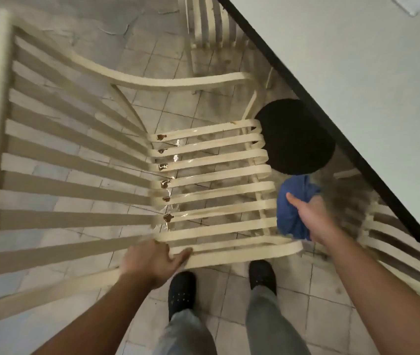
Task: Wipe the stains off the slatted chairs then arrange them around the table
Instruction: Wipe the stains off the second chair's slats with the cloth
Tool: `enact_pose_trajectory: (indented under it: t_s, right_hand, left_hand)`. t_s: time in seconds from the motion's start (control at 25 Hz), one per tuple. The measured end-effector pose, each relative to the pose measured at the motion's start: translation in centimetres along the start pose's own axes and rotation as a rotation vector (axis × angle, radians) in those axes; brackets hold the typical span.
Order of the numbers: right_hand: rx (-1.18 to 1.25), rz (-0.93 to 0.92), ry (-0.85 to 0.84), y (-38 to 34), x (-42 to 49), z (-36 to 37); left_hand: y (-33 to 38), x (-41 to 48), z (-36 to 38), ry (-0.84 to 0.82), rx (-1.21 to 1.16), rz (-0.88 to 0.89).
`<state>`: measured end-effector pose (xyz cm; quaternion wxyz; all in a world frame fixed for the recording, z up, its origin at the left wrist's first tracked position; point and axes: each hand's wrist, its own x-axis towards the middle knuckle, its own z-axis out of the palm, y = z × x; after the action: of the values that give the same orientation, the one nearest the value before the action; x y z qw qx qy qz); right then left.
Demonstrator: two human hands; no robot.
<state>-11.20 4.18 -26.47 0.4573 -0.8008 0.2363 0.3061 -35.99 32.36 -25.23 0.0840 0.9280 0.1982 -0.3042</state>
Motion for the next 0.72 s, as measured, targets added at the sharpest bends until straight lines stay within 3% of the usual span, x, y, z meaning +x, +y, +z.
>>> enact_pose_trajectory:
  t_s: [0.16,0.32,0.4,0.56,0.72]
  right_hand:
    - [-0.234,-0.174,0.123,3.1,5.5,1.9]
    - [-0.498,-0.383,0.262,5.2,8.7,2.6]
    - [-0.576,-0.55,0.193,5.7,9.3,2.6]
    - [-0.885,-0.755,-0.133,6.6,10.0,4.5]
    - [-1.147,-0.853,-0.303,7.0,10.4,6.5]
  left_hand:
    - [3.2,1.2,0.8,0.019,-0.087,-0.264]
    - [4.2,1.3,1.2,0.132,-0.116,-0.318]
    - [4.1,1.6,1.4,0.153,-0.103,-0.314]
    - [4.3,1.9,1.7,0.159,-0.099,-0.327]
    - [4.3,1.8,1.7,0.192,-0.125,-0.33]
